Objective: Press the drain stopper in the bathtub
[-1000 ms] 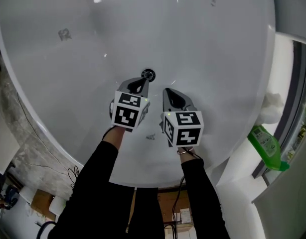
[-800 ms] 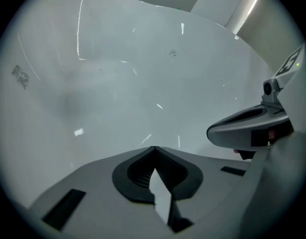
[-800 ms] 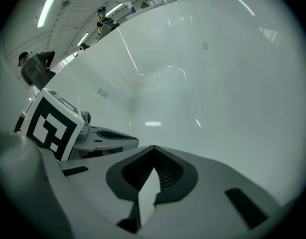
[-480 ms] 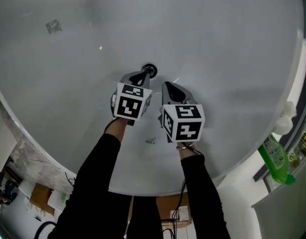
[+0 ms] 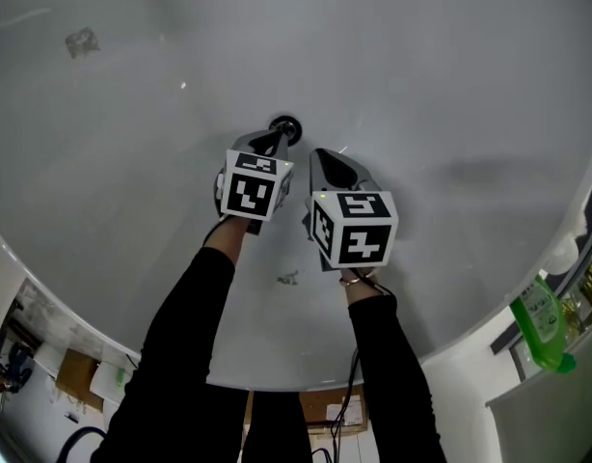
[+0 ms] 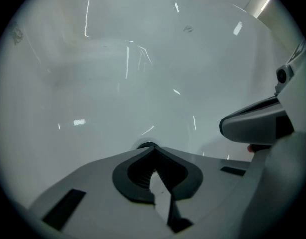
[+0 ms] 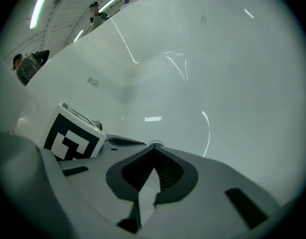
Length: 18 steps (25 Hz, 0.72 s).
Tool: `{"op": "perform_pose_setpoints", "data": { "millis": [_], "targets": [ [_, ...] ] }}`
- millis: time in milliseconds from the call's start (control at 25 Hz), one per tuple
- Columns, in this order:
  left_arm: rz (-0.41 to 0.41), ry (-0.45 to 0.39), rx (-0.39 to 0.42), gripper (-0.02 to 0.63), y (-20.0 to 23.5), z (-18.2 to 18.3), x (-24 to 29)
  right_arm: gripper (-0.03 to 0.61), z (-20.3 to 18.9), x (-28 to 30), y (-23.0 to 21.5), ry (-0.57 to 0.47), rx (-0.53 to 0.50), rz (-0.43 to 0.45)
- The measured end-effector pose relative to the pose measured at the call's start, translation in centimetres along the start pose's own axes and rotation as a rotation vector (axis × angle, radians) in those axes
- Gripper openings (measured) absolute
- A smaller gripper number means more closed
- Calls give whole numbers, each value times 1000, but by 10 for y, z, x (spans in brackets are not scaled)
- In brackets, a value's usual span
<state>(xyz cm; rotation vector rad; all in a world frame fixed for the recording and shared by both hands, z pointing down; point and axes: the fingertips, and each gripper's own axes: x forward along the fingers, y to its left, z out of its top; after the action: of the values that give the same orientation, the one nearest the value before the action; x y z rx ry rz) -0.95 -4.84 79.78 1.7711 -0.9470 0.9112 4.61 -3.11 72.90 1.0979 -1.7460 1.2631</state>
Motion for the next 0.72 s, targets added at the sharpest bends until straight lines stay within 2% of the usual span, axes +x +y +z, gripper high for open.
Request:
{"op": "perform_pose_setpoints", "data": {
  "millis": [280, 720],
  "targets": [
    [12, 30, -52, 5, 4, -20, 24, 2, -16, 7, -16, 23, 7, -12],
    [18, 13, -58, 5, 5, -19, 40, 2, -25, 15, -11, 22, 16, 9]
  ]
}}
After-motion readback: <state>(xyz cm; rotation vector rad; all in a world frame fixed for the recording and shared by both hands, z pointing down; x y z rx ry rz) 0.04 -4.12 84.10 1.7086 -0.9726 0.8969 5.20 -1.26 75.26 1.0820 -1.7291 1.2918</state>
